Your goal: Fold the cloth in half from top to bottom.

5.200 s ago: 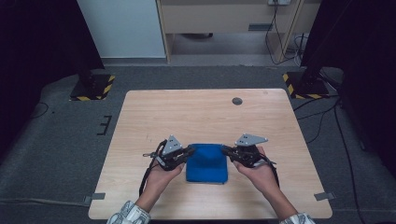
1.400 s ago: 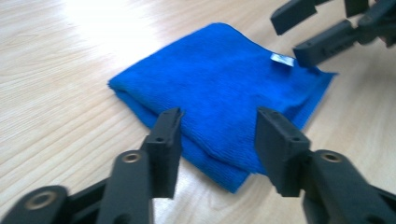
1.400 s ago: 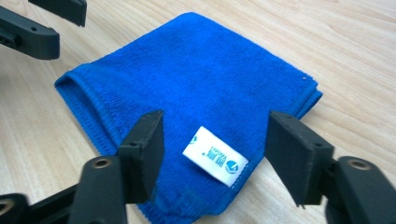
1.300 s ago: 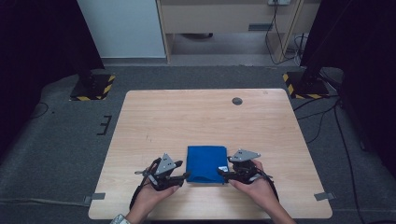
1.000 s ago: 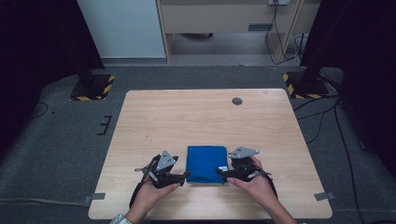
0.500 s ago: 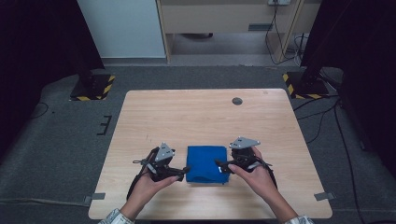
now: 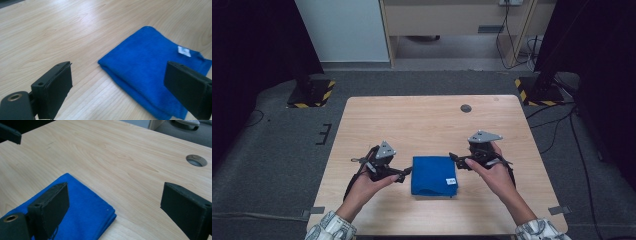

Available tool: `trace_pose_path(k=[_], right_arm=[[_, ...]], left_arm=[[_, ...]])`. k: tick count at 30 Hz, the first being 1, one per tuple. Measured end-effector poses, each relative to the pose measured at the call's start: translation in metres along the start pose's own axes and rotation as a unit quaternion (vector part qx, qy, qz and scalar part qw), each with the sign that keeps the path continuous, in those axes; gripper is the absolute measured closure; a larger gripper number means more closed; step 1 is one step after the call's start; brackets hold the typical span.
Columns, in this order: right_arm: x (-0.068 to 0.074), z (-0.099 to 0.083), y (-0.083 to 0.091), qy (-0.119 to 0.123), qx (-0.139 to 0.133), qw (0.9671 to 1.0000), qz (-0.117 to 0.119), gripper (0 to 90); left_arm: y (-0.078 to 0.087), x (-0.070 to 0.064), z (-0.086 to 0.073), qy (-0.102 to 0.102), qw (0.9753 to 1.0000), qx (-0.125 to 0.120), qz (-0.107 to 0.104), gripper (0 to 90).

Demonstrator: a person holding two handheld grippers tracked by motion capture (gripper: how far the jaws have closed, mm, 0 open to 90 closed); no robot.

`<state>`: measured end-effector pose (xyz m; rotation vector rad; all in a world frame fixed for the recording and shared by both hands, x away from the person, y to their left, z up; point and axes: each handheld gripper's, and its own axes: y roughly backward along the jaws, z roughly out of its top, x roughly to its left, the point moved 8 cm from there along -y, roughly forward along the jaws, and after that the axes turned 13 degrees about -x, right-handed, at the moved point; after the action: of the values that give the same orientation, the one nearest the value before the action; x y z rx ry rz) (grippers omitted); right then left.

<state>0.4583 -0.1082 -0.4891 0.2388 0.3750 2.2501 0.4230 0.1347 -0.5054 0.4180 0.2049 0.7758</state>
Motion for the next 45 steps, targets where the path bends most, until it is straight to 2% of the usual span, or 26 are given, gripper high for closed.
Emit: trace_pose_path(k=[2, 6, 7, 10, 14, 21, 25, 28, 32, 34, 36, 39, 41, 43, 45], right_arm=[[-0.007, 0.001, 0.001, -0.010, -0.001, 0.9999, -0.003, 8.6], [-0.023, 0.001, 0.004, -0.010, 0.002, 0.9997, -0.020, 8.6], [-0.023, 0.001, 0.004, -0.010, 0.002, 0.9997, -0.020, 8.6], [-0.037, -0.004, 0.011, -0.010, 0.007, 0.9994, -0.033, 8.6], [-0.048, -0.008, 0.018, -0.014, 0.008, 0.9989, -0.043, 8.5], [-0.071, -0.023, 0.037, -0.021, 0.015, 0.9975, -0.065, 8.4], [-0.081, -0.037, 0.045, -0.031, 0.025, 0.9964, -0.076, 8.3], [-0.091, -0.048, 0.047, -0.041, 0.030, 0.9950, -0.086, 8.2], [-0.101, -0.063, 0.047, -0.065, 0.035, 0.9925, -0.097, 8.2], [-0.105, -0.072, 0.045, -0.076, 0.045, 0.9911, -0.099, 7.8], [-0.109, -0.079, 0.044, -0.077, 0.053, 0.9905, -0.101, 7.7], [-0.119, -0.089, 0.042, -0.078, 0.066, 0.9887, -0.110, 7.2], [-0.130, -0.094, 0.040, -0.089, 0.071, 0.9858, -0.124, 7.7], [-0.143, -0.098, 0.038, -0.092, 0.075, 0.9825, -0.144, 8.9], [-0.152, -0.099, 0.036, -0.094, 0.077, 0.9805, -0.155, 9.3]], left_arm=[[0.001, 0.007, 0.000, -0.002, 1.0000, 0.005, 0.003, 7.5], [0.003, 0.018, -0.001, 0.000, 0.9999, 0.009, 0.013, 7.3], [0.003, 0.018, -0.001, 0.000, 0.9999, 0.009, 0.013, 7.2], [0.007, 0.030, -0.006, 0.006, 0.9996, 0.012, 0.026, 7.0], [0.011, 0.039, -0.012, 0.012, 0.9992, 0.016, 0.034, 6.9], [0.016, 0.055, -0.027, 0.021, 0.9982, 0.030, 0.048, 6.9], [0.018, 0.062, -0.034, 0.018, 0.9977, 0.037, 0.054, 6.9], [0.018, 0.065, -0.040, 0.021, 0.9972, 0.045, 0.056, 6.9], [0.014, 0.069, -0.054, 0.012, 0.9960, 0.070, 0.055, 6.0], [0.013, 0.072, -0.057, 0.014, 0.9958, 0.073, 0.054, 6.0], [0.012, 0.076, -0.060, 0.017, 0.9953, 0.076, 0.057, 6.0], [0.008, 0.088, -0.063, 0.025, 0.9938, 0.080, 0.073, 6.0], [0.003, 0.097, -0.065, 0.032, 0.9924, 0.078, 0.089, 6.0], [0.000, 0.104, -0.066, 0.035, 0.9912, 0.073, 0.104, 6.6], [-0.004, 0.111, -0.068, 0.044, 0.9900, 0.068, 0.115, 6.7]])
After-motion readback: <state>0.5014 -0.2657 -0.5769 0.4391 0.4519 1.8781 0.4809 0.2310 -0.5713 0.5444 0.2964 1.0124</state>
